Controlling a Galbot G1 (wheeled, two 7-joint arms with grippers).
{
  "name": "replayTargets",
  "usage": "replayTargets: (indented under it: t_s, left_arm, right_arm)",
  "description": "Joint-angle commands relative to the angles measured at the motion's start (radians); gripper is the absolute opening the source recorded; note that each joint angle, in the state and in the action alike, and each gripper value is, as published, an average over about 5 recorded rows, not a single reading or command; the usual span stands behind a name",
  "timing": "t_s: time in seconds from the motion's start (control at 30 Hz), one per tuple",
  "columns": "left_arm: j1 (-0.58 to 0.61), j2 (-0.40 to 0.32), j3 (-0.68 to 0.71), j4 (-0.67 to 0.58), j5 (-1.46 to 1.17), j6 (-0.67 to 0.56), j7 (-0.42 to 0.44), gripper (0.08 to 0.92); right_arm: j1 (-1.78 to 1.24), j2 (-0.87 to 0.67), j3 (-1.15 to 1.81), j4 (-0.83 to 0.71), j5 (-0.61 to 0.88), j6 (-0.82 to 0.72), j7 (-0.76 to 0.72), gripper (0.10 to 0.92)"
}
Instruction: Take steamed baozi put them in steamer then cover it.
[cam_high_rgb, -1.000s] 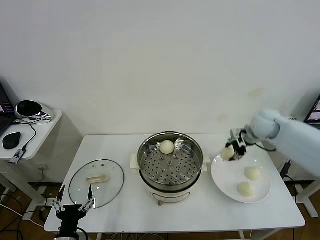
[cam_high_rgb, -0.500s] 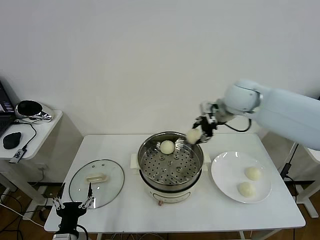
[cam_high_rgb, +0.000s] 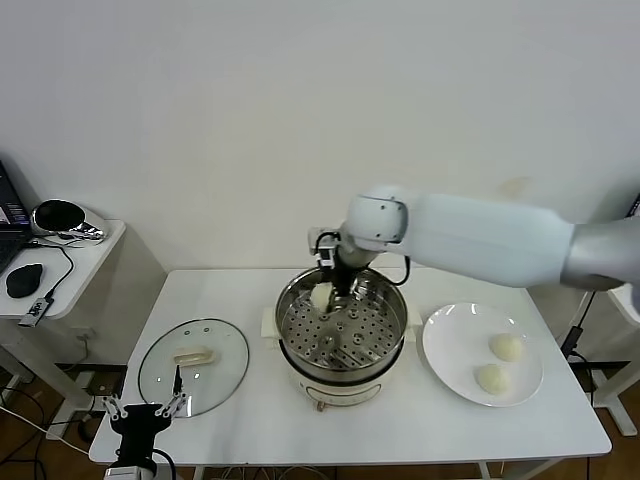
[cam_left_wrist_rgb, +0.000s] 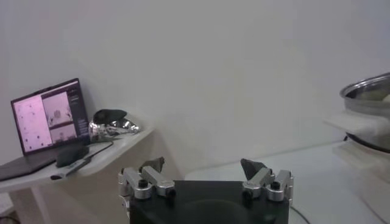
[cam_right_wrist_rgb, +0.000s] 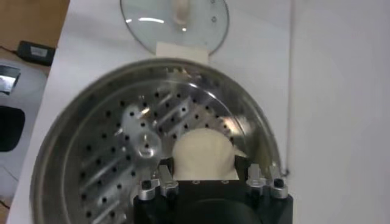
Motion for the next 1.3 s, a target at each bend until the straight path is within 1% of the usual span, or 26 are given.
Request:
replayTargets:
  t_s: [0.03,0.5,0.6,0.77,0.87,1.03,1.17,1.3]
  left_arm:
    - [0.001,0.000,-0.001,0.002,-0.002,-0.001,0.000,0.823]
    - [-0.002,-0.005,0.001,0.009,-0.003,-0.005,-0.001,0.823]
    - [-0.002,-0.006,0.001,0.006,-0.003,-0.005,-0.001,0.823]
    - [-0.003,-0.002,0.001,0.002,-0.003,-0.004,0.000,0.823]
    - [-0.005,0.002,0.000,0.000,-0.004,-0.004,0.000,0.823]
    - [-0.011,0.007,0.009,-0.007,-0.005,-0.002,0.001,0.823]
    - [-0.016,0.011,0.021,-0.013,-0.004,0.000,0.002,0.823]
    - [-0.014,0.017,0.029,-0.012,0.000,0.000,0.002,0.823]
  right_arm:
    - [-0.054,0.107,-0.024,-0.077,0.020,-0.051,0.038,0.611]
    - [-0.095,0.126,-0.021,-0.102,0.019,-0.052,0.048,0.613]
    - [-0.077,0.117,-0.017,-0.087,0.025,-0.052,0.038,0.644]
    - [0.006,0.052,-0.003,-0.020,0.031,-0.051,-0.022,0.772]
    - [0.081,-0.041,0.001,0.053,0.023,-0.050,-0.072,0.814]
    - [0.212,-0.267,-0.022,0.215,-0.049,-0.025,-0.192,0.822]
    - [0.264,-0.450,-0.068,0.291,-0.193,0.062,-0.301,0.823]
    - [0.240,-0.637,-0.074,0.301,-0.361,0.206,-0.396,0.823]
